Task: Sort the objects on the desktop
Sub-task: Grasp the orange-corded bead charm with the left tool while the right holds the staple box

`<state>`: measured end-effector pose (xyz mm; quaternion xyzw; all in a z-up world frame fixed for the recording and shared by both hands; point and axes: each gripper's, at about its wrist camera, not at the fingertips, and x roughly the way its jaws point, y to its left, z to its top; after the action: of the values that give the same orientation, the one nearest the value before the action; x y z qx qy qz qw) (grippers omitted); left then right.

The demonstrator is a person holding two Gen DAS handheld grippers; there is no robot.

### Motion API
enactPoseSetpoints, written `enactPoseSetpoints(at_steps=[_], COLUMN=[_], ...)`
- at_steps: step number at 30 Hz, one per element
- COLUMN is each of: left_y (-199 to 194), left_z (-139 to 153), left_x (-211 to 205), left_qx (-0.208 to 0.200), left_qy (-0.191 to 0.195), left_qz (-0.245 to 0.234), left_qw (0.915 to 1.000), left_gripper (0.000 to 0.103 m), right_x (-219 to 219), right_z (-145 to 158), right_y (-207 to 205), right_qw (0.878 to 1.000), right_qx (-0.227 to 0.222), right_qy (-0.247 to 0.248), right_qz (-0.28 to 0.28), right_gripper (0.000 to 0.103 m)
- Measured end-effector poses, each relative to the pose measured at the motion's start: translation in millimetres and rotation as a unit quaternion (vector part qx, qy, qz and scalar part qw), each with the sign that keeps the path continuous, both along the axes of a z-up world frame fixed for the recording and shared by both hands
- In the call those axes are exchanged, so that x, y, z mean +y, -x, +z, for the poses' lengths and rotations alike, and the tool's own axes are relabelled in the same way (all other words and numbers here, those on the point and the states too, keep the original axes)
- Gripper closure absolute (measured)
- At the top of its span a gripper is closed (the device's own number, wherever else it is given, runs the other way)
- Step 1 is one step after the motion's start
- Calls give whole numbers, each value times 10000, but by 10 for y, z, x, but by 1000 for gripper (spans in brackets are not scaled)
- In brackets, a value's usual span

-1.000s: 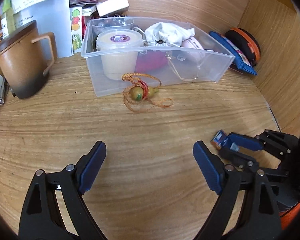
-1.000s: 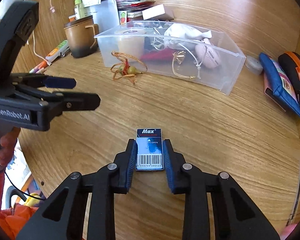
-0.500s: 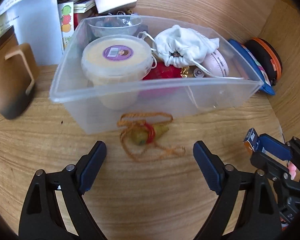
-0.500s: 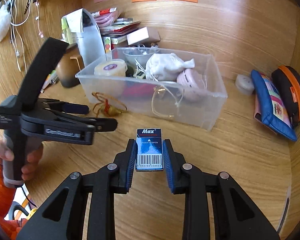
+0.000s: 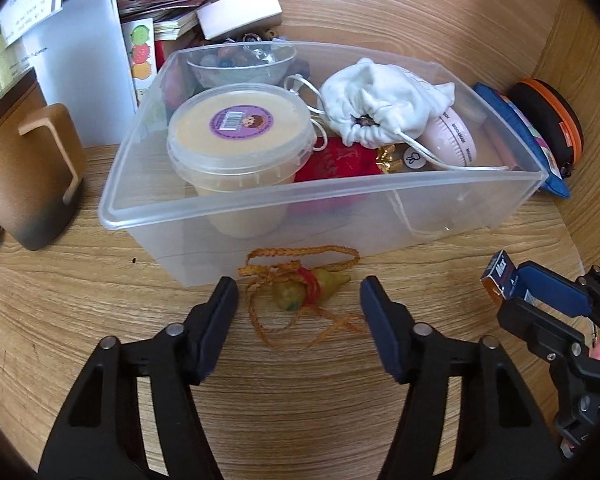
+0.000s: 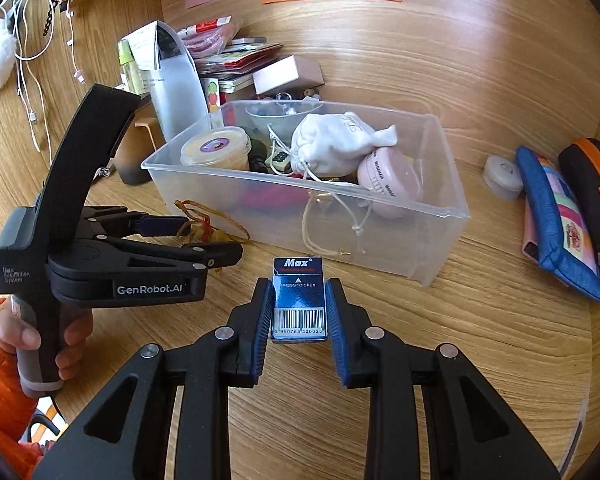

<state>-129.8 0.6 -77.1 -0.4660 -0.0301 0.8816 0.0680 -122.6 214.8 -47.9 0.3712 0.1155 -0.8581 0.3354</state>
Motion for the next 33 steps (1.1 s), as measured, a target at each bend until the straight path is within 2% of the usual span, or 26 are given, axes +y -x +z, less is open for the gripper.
enactPoseSetpoints(at_steps=[4, 8, 16, 33], left_y=[-12, -37, -240, -599], left_z=[14, 3, 56, 630], left_x=[4, 16, -10, -65], left_qx=[19, 90, 217, 938], left_qy=[32, 136, 89, 172], left_qz=[-25, -131, -297, -380], left_qw=[10000, 9998, 9993, 9947], left_gripper=[71, 72, 72, 72], right_x=[-29, -39, -57, -64], right_z=[-9, 1, 76, 350], right_y=[-8, -28, -64, -191], right_qw=[10000, 10000, 10000, 9992], right_qx=[-16, -28, 58, 386], right_qy=[-20, -29, -79, 3], right_qz=[24, 33, 2, -68], right_gripper=[78, 78, 78, 78])
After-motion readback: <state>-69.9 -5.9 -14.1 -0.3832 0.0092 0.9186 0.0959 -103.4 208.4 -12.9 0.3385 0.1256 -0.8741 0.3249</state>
